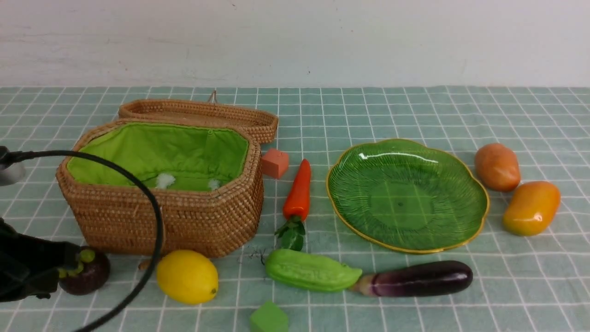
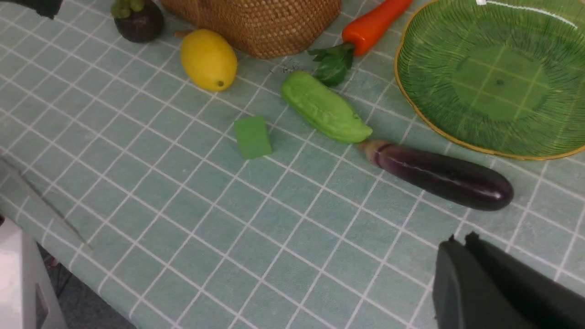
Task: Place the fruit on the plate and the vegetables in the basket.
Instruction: Grab a mangosteen with your left arm and put it on the plate on the right
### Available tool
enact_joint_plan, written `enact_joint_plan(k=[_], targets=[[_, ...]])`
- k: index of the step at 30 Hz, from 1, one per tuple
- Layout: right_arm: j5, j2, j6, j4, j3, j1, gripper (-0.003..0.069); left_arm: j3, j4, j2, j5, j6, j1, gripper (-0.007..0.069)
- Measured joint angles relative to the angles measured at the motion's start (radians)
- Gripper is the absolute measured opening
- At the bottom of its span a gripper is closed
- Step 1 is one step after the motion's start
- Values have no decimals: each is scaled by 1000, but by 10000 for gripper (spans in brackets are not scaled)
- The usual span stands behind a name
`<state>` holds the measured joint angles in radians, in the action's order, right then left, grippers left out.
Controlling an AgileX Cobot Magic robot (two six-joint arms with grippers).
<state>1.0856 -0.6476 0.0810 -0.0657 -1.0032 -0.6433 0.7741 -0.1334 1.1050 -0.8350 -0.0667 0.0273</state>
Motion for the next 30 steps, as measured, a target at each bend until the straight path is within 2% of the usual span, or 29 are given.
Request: enact_joint_plan(k=[3,8,10,12,13,15,16,19,20,21,22,23,27,30], targets=[[0,-1,-2,20,0,0,6,2,2,78,27,31,39,-13],[2,-1,-3,66,0,-2,9,3,1,135,71,122,44,-7],[4,-1,-3,66,0,-2,11,3,1,137,91,154,44,31],[4,-1,-4,66,0,-2,14,3,3,137,112,167,44,118],[4,-1,-4,66,0,-2,14,3,3,137,112,167,44,118],[4,-1,-16,66,0,-2,15,3,37,138,159,172,44,284],[4,-1,-18,66,0,-2,15,3,37,139,163,172,44,284],[-15,-1,-57,45,0,-2,17,3,78,165,239,174,44,505],[-18,-1,-63,42,0,-2,17,3,81,167,243,174,44,530],[-40,-1,-92,15,0,-2,17,3,85,180,267,181,44,602],[-48,-1,-97,5,0,-2,17,3,85,183,271,185,44,610],[-82,-1,-152,-45,0,-2,17,3,86,193,280,215,44,653],[-127,-1,-280,-168,0,-2,17,3,59,185,279,273,44,658],[-132,-1,-453,-333,0,-2,17,-10,-17,140,274,358,44,624]])
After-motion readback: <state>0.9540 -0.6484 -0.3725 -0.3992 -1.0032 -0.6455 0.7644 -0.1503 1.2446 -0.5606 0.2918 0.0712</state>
